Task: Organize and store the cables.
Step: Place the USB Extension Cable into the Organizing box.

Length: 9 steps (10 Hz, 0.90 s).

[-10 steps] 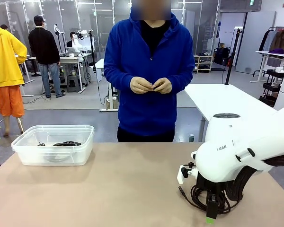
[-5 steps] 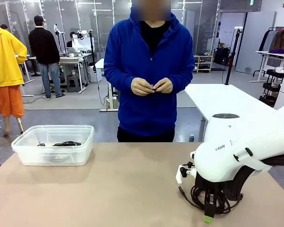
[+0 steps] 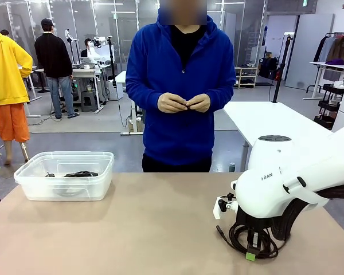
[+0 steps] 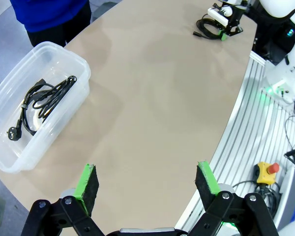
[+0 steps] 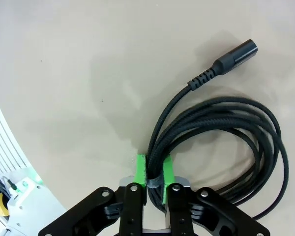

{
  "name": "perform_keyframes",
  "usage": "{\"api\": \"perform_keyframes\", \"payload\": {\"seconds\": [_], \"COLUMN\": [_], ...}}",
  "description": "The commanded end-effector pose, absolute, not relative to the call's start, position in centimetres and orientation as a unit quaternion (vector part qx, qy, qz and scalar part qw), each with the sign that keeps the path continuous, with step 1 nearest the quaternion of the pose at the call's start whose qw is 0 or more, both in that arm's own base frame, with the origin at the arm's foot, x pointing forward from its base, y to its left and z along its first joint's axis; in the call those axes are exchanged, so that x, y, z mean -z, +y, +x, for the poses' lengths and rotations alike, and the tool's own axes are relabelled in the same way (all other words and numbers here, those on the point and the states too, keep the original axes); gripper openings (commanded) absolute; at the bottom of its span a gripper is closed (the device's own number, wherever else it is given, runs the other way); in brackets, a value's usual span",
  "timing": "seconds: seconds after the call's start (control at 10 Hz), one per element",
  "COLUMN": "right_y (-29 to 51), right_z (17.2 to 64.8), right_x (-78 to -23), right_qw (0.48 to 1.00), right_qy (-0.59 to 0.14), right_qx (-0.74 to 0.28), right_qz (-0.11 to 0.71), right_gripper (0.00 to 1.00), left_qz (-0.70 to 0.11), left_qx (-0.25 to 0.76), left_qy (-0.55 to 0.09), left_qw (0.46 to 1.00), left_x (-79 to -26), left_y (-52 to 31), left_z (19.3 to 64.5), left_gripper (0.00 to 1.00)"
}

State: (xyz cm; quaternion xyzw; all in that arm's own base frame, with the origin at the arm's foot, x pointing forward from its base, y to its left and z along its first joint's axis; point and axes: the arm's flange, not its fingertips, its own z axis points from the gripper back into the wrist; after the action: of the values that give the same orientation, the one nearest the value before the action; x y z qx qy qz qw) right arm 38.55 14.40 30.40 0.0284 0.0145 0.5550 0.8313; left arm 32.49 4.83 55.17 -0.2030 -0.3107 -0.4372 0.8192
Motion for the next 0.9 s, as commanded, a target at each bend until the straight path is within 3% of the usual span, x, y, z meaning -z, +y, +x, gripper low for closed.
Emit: {"api": "perform_keyframes", "payload": {"seconds": [0.0, 0.2, 0.5, 0.8], "right_y": [13.0, 13.0, 13.1, 15.0], "right_z": [34.1, 34.1, 35.0, 36.2], "right_x": [-28.8, -30.6, -40.6, -46.2], "right_qw": [0.831, 0.831, 0.795, 0.774], "right_qy": [0.01, 0.002, -0.048, -0.06], "right_qx": [-0.555, -0.554, -0.604, -0.628], "right_qz": [0.029, 0.046, -0.016, -0.053], "right_gripper": [0.0, 0.0, 0.0, 0.0], "left_qz": [-0.203, -0.203, -0.203, -0.203], "left_qx": [0.433, 0.433, 0.433, 0.433], "left_qy": [-0.305, -0.305, -0.305, -0.305], "left_qw": [0.823, 0.823, 0.823, 0.823], "left_x": [-55.2, -55.2, -55.2, -55.2], "left_y": [4.7, 4.7, 4.7, 4.7], "left_z": [32.6, 32.6, 32.6, 32.6], "left_gripper": [1.0, 1.0, 1.0, 1.0]}}
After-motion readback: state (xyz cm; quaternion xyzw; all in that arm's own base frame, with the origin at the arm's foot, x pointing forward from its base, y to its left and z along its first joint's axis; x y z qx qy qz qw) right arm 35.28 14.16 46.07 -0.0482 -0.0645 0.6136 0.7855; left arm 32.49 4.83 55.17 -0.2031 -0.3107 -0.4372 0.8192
